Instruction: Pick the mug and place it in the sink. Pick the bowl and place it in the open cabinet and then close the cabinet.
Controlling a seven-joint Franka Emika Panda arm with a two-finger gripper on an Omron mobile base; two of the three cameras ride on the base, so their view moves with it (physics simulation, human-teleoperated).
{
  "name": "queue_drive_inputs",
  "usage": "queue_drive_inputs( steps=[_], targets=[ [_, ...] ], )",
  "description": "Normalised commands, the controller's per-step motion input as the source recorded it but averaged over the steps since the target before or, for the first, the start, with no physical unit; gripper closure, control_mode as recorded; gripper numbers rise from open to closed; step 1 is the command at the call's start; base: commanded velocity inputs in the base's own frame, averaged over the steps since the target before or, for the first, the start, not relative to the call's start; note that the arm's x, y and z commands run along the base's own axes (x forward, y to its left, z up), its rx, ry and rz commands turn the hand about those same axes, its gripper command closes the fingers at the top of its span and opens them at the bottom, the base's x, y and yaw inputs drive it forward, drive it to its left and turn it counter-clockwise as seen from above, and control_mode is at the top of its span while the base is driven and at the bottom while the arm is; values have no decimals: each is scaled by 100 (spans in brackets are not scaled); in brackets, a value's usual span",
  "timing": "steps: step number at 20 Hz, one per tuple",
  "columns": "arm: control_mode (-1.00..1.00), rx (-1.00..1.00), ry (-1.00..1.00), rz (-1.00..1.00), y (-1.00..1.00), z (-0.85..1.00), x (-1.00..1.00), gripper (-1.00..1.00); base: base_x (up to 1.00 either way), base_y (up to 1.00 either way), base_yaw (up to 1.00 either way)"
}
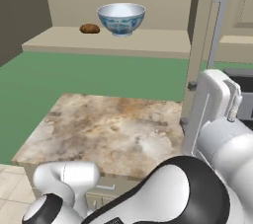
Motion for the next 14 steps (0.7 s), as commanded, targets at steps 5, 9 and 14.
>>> queue_drive_inputs(
  steps=[5,9,14],
  targets=[
    [-100,0,0,4,-30,-7,36,-100,0,0,0],
    [-100,1,0,2,-41,-1,26,-100,0,0,0],
    [-100,0,0,1,-27,-7,35,-100,0,0,0]
  ],
)
